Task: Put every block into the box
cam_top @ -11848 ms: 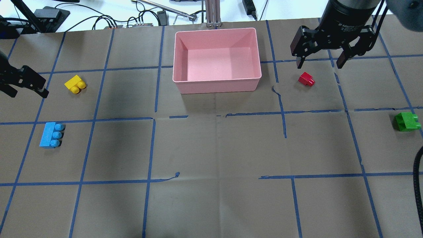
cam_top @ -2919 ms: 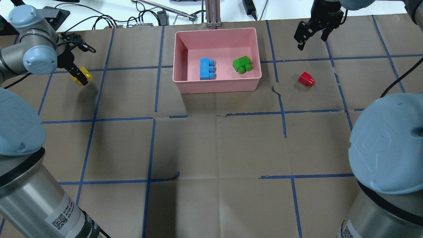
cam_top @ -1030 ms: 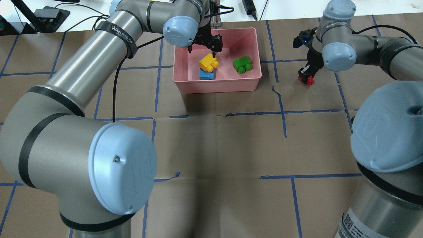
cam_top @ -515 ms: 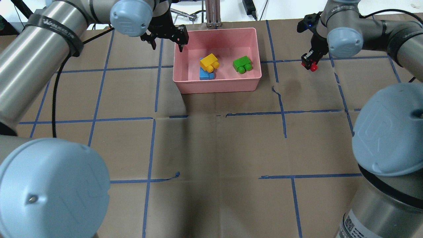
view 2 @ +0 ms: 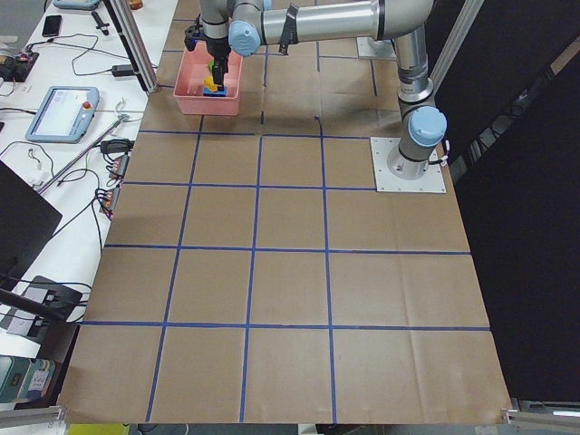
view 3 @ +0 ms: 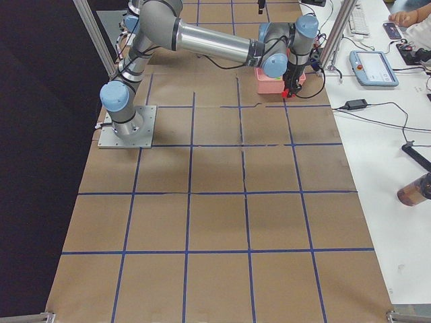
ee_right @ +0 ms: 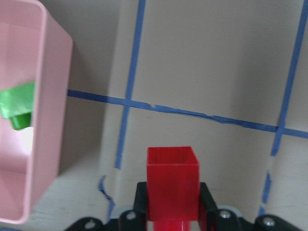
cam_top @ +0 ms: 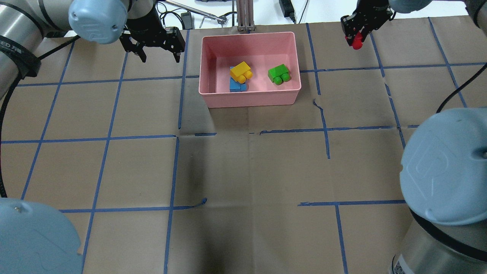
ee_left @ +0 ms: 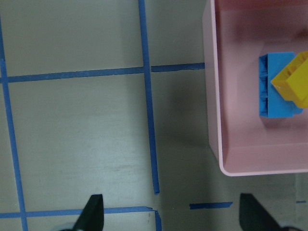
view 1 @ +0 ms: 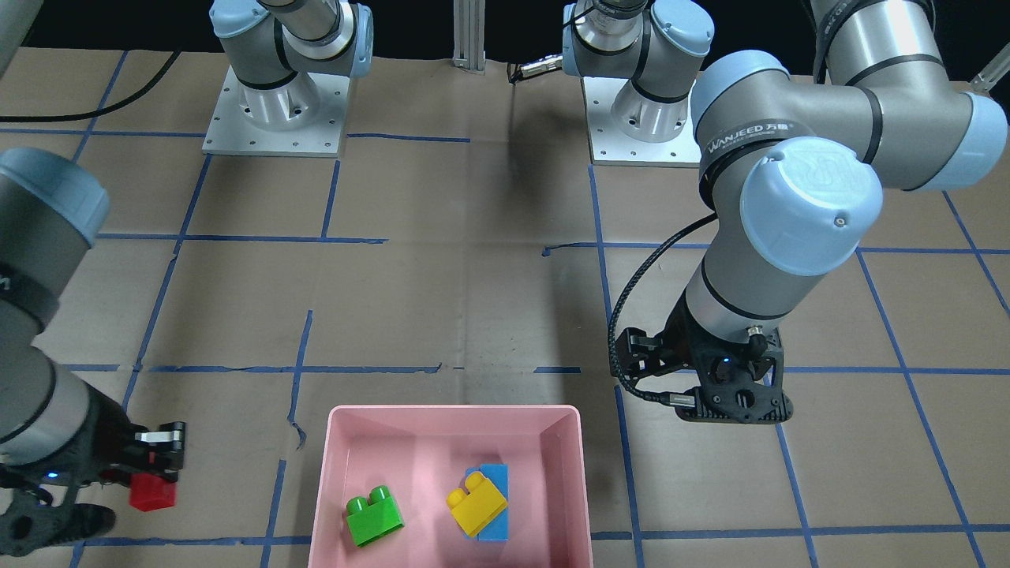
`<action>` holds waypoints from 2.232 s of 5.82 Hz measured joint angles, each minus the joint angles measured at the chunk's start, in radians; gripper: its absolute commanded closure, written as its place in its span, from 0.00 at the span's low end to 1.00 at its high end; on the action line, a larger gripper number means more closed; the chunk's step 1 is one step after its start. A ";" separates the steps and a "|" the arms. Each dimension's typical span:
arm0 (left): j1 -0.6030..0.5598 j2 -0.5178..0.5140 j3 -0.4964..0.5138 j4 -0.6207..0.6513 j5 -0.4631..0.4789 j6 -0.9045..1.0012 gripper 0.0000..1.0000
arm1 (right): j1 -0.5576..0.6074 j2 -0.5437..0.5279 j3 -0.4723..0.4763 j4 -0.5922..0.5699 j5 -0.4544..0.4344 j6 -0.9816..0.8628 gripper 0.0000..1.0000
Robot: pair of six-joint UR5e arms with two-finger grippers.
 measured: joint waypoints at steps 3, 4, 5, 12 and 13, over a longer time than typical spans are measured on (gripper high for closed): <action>0.032 0.084 -0.003 -0.073 0.004 0.015 0.00 | 0.221 0.096 -0.067 -0.050 0.059 0.473 0.82; 0.033 0.118 -0.002 -0.098 0.003 0.031 0.00 | 0.262 0.156 -0.067 -0.110 0.061 0.529 0.38; 0.032 0.157 0.000 -0.126 0.002 0.036 0.01 | 0.274 0.191 -0.066 -0.141 0.061 0.541 0.01; 0.033 0.300 -0.006 -0.339 -0.055 0.035 0.01 | 0.278 0.170 -0.060 -0.067 0.037 0.491 0.00; 0.033 0.303 -0.007 -0.344 -0.055 0.032 0.01 | 0.279 0.170 -0.060 -0.063 0.018 0.444 0.00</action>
